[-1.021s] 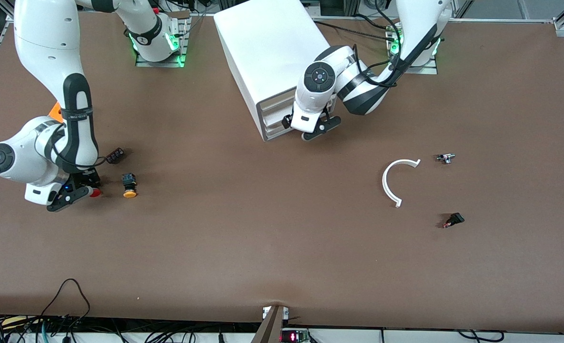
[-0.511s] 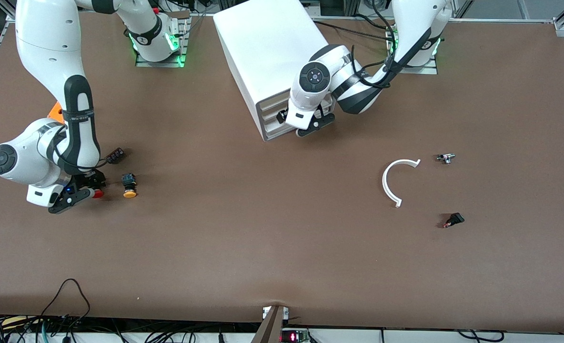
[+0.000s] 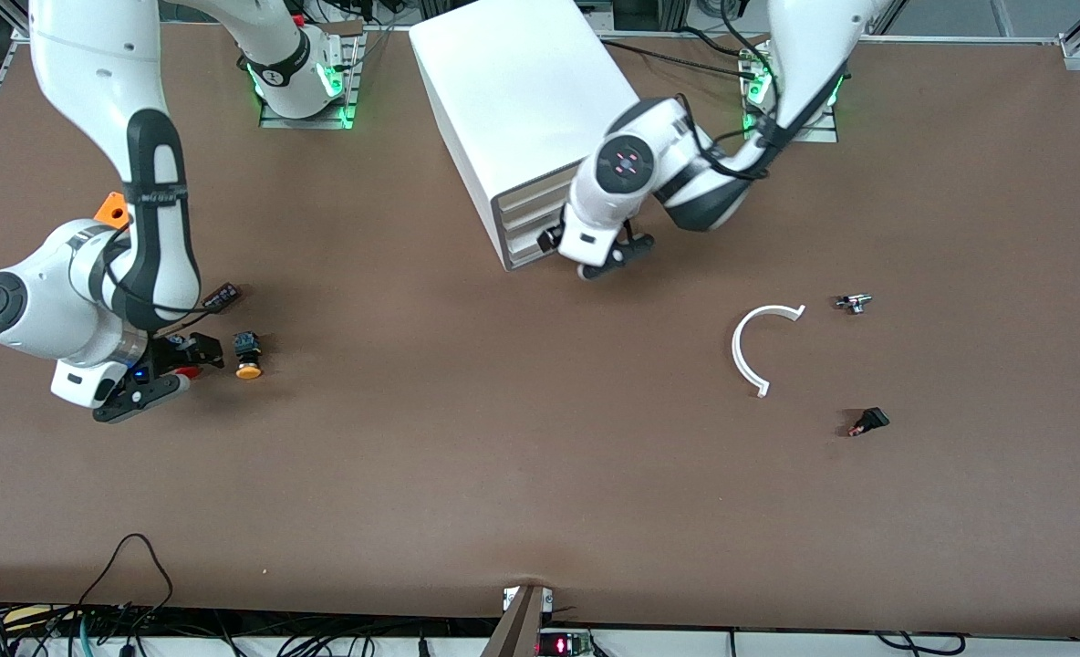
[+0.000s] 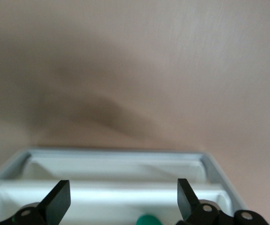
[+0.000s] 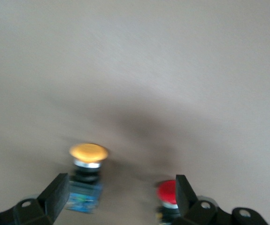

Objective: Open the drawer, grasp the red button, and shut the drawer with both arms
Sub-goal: 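Place the red button beside the yellow button with the right gripper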

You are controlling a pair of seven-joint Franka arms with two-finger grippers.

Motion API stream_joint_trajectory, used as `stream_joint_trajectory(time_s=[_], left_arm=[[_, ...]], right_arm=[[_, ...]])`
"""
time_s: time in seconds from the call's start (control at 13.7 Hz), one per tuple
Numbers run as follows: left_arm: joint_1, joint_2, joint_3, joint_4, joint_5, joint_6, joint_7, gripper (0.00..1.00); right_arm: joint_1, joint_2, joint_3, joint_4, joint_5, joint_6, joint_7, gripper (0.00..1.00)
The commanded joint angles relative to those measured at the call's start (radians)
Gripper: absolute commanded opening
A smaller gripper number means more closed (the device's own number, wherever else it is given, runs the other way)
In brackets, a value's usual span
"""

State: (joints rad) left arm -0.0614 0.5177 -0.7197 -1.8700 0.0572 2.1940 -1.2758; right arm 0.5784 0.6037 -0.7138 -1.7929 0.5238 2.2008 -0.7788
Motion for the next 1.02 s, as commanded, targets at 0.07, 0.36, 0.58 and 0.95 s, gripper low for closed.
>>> stream_joint_trajectory(time_s=[0.07, 0.36, 0.58, 0.95], left_arm=[[0.11, 0.005, -0.007, 0.127, -0.008, -0.138, 0.191, 1.0], [0.244, -0.005, -0.006, 0.179, 0.046, -0.249, 0.405, 1.0], [0.296, -0.057, 0.047, 0.209, 0.044, -0.319, 0.625, 1.0], [0.217, -0.207, 0.328, 0.209, 0.0, -0.443, 0.994, 1.0]], right_arm=[[0.262, -0.036, -0.197, -0.017, -0.001, -0.073, 0.145, 1.0], [0.336, -0.035, -0.277, -0.016, -0.002, -0.104, 0.144, 1.0], [0.336, -0.035, -0.285, 0.019, -0.004, -0.146, 0.144, 1.0], [0.273, -0.141, -0.169, 0.04, -0.147, -0.19, 0.26, 1.0]])
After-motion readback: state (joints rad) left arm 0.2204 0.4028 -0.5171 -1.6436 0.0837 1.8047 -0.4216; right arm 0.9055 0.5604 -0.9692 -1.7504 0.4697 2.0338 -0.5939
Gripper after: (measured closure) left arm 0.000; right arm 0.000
